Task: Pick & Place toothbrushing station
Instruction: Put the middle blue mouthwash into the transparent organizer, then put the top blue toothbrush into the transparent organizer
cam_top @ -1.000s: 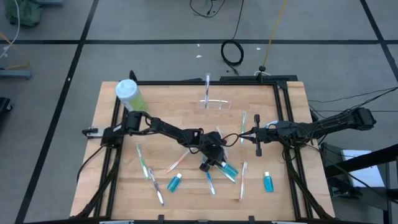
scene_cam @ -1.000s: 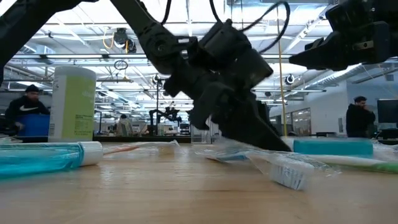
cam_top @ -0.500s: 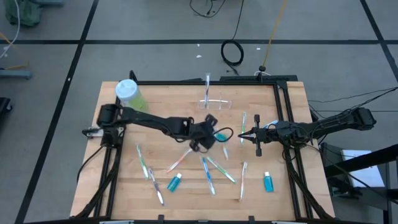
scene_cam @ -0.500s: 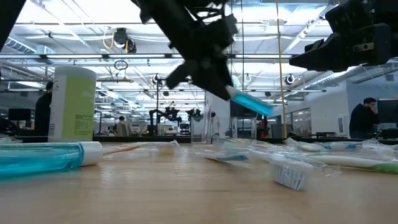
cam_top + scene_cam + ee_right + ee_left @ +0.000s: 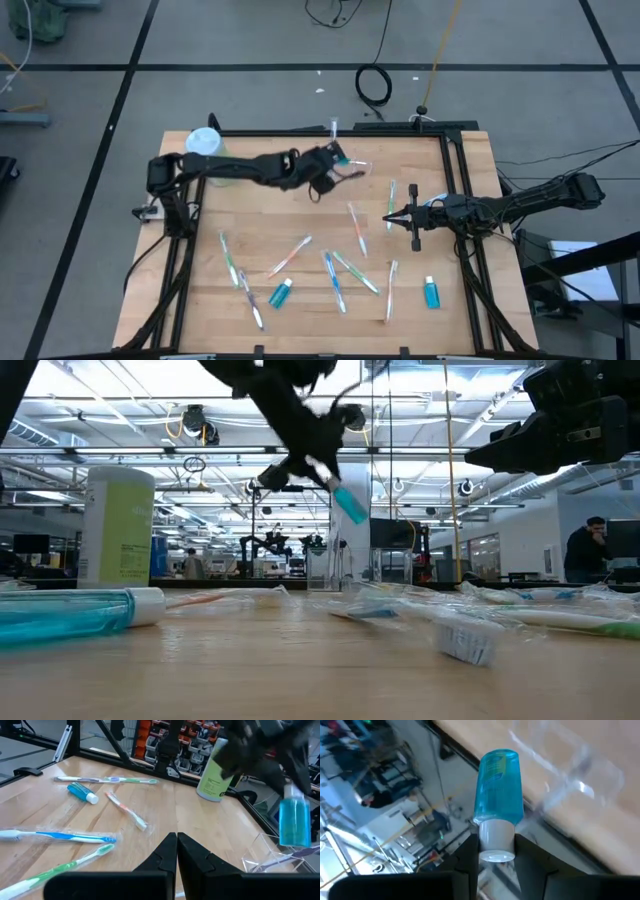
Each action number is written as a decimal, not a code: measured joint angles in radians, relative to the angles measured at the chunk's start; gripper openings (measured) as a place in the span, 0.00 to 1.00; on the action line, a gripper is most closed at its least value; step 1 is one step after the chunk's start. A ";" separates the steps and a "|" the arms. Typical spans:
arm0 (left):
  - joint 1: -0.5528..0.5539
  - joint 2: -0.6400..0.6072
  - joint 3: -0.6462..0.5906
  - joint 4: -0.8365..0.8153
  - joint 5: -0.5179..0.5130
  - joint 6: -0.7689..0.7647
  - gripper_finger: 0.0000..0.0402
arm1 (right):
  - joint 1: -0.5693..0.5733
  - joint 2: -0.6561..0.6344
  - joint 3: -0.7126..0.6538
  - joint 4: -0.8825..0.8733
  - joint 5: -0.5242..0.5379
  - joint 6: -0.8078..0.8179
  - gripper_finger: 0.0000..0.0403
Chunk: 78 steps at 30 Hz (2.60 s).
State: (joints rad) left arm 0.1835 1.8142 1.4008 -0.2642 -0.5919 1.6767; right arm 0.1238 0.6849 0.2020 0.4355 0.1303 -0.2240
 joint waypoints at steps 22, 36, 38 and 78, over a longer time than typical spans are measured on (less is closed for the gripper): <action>0.104 0.115 -0.001 0.117 0.098 0.271 0.23 | 0.000 0.000 0.000 -0.007 0.000 -0.019 0.02; 0.149 0.169 0.000 0.155 0.097 0.320 0.35 | 0.000 0.017 0.000 0.000 0.000 -0.024 0.02; 0.153 0.174 0.000 0.160 0.108 0.328 0.35 | 0.000 0.017 0.000 0.001 0.000 -0.024 0.02; 0.102 -0.147 0.128 -0.330 0.356 -0.888 0.36 | 0.000 0.016 0.000 -0.004 0.000 -0.024 0.02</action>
State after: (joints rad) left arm 0.2855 1.6676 1.5284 -0.5941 -0.2362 0.7891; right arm 0.1238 0.7013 0.2020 0.4313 0.1303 -0.2484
